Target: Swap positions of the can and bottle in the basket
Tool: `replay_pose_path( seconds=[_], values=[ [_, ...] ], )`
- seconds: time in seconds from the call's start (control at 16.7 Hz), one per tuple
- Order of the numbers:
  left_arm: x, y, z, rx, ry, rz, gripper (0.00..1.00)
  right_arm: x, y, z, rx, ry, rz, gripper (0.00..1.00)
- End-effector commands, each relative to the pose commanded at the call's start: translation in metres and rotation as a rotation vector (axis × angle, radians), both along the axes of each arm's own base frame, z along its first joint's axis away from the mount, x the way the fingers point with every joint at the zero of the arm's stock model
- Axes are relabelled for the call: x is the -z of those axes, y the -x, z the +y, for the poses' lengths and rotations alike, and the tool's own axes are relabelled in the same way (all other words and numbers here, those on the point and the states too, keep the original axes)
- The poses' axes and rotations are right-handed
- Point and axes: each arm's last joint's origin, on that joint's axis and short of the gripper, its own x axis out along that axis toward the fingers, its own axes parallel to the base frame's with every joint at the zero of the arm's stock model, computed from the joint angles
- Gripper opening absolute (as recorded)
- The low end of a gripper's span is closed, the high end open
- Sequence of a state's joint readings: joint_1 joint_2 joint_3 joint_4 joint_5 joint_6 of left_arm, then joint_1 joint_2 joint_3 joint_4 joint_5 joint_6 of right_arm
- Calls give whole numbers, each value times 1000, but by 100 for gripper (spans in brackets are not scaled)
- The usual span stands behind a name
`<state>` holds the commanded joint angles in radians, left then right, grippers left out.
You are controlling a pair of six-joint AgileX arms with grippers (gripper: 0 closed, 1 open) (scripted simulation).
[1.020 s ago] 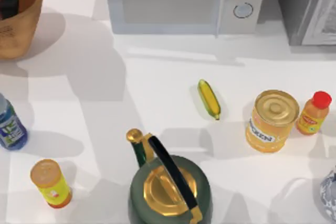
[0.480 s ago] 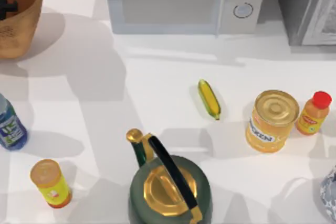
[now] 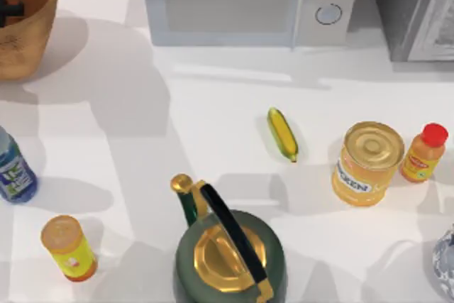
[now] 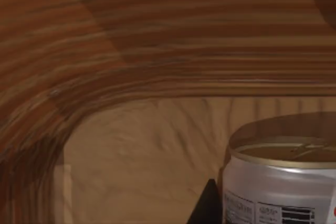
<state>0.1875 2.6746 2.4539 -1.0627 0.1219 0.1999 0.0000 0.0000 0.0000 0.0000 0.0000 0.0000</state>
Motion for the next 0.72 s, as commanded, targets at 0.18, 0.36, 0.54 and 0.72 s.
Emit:
replay_pose_path(
  seconds=[0.18, 0.36, 0.54, 0.72],
  values=[
    [0, 0, 0, 0, 0, 0, 0, 0, 0, 0, 0, 0, 0, 100],
    [-18, 1, 2, -1, -13, -38, 0, 0, 0, 0, 0, 0, 0, 100],
    [-28, 5, 0, -7, -16, -54, 0, 0, 0, 0, 0, 0, 0, 100],
    [-59, 20, -8, -14, -28, -107, 0, 0, 0, 0, 0, 0, 0, 100]
  ],
)
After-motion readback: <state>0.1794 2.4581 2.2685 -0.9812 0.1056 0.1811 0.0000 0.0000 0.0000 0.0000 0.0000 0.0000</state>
